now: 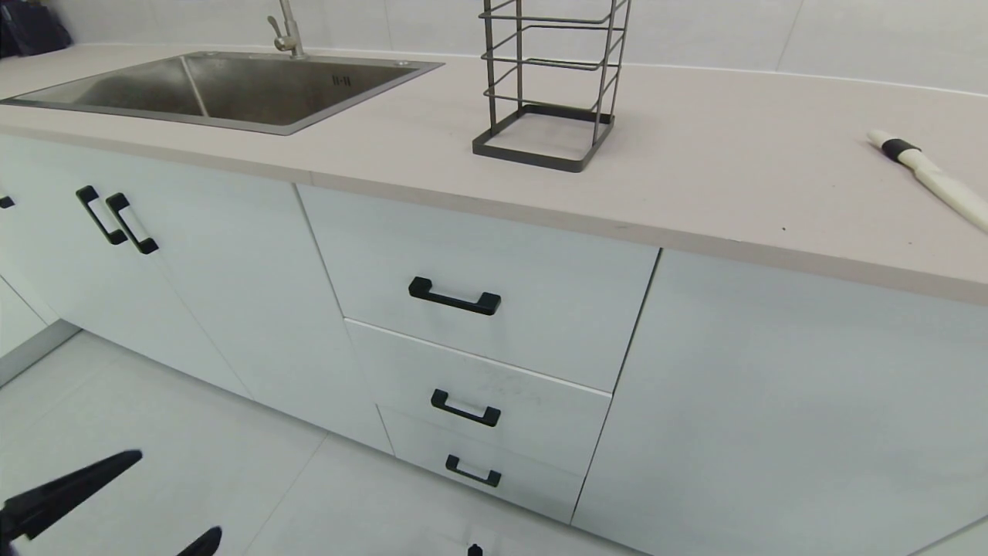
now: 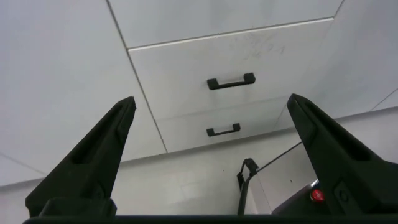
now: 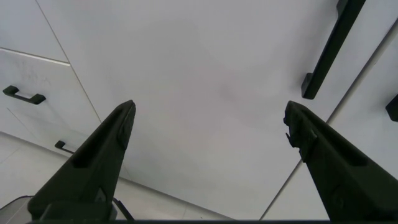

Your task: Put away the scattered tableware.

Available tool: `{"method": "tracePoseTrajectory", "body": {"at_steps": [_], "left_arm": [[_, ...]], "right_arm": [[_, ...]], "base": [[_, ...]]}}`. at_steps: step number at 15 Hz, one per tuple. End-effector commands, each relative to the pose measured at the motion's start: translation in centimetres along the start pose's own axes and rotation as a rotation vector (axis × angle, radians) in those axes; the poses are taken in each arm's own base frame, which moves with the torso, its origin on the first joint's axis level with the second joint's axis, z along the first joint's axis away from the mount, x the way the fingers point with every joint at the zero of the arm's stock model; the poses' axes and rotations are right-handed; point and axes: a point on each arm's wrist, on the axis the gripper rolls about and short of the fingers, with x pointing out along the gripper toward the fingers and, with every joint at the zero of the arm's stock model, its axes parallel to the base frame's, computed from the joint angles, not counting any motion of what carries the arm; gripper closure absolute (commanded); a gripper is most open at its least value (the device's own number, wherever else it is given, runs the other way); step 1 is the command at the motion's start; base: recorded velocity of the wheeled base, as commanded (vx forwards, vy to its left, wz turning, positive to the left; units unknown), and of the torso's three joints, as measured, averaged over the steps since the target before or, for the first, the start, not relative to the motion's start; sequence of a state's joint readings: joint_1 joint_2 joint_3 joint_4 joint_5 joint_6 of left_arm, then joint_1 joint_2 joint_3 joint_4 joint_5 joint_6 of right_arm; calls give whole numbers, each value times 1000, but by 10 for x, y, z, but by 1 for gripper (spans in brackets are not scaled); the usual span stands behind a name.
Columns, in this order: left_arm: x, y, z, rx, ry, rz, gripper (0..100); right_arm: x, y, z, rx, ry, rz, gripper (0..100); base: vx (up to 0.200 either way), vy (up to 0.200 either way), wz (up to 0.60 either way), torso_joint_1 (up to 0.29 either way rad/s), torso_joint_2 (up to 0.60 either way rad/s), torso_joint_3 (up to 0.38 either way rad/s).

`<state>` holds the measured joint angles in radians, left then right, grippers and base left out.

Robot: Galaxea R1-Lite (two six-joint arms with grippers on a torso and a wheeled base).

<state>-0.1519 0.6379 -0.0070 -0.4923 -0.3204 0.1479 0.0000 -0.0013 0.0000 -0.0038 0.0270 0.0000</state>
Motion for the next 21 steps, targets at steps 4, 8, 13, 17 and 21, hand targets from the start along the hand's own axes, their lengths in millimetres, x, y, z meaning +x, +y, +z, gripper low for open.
{"method": "tracePoseTrajectory", "body": {"at_steps": [4, 8, 13, 17, 21], "left_arm": [[-59, -29, -46, -68, -112, 242, 0], [-59, -28, -46, -133, -140, 270, 0], [-59, -28, -46, -170, -147, 264, 0], [-59, -28, -45, -169, -146, 260, 0], [-59, -28, -45, -193, -150, 261, 0]], "right_arm": [[0, 0, 0, 0, 1, -1, 0], [0, 0, 0, 3, 2, -1, 0], [0, 0, 0, 6, 4, 1, 0], [0, 0, 0, 3, 4, 1, 0], [0, 0, 0, 3, 4, -1, 0]], "base": [[0, 0, 0, 0, 0, 0], [0, 0, 0, 0, 0, 0], [0, 0, -600, -1, 2, 4], [0, 0, -150, 1, -1, -1], [100, 0, 0, 1, 0, 1]]}}
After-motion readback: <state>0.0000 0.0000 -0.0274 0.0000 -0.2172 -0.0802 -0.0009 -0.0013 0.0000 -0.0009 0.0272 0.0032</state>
